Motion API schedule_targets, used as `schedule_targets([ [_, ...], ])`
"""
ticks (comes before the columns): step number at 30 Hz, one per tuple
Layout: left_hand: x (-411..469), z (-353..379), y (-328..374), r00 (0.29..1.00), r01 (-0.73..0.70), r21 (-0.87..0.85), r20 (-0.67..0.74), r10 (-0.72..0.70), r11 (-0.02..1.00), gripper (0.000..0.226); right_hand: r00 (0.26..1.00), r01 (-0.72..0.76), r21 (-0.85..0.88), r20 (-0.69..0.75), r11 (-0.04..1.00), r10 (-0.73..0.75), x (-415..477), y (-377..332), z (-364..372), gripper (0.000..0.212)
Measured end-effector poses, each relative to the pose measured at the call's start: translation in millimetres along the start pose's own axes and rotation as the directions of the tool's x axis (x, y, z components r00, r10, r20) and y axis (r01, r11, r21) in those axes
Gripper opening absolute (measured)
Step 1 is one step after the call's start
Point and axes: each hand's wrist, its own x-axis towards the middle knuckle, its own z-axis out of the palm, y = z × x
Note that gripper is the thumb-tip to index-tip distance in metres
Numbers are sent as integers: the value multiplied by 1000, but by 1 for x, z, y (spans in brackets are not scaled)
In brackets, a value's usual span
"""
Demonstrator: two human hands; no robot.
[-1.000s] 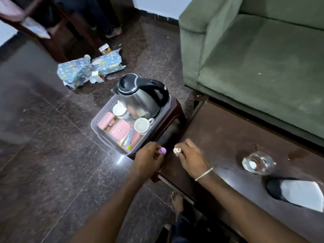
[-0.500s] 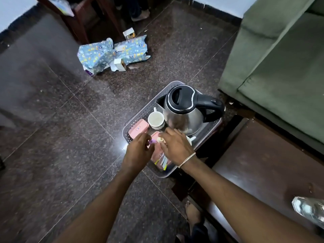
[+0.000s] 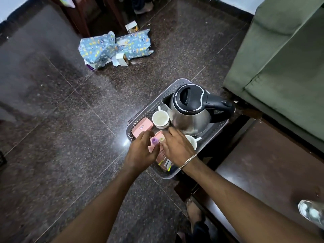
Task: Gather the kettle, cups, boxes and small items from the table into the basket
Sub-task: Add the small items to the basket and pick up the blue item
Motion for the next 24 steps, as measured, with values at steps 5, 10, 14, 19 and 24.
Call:
schedule_targets([
  [5,-18,1,24,996,-85,0,-25,85,996,33,996,-10,78,-87,997,17,-39,14,-16,36],
  [10,-40,19,69,984,-177,10,17,177,984,34,982,-77,122,-164,990,96,-103,42,-33,38],
  [14,-70,52,115,972,-221,5,84,220,975,40,962,-166,109,-199,980,185,-177,72,-46,45],
  [19,-117,119,185,929,-301,-57,208,306,952,39,916,-310,119,-228,943,330,-287,116,-57,45],
  [24,-177,200,255,864,-339,-90,363,348,937,33,826,-490,150,-235,859,512,-404,163,-53,43],
])
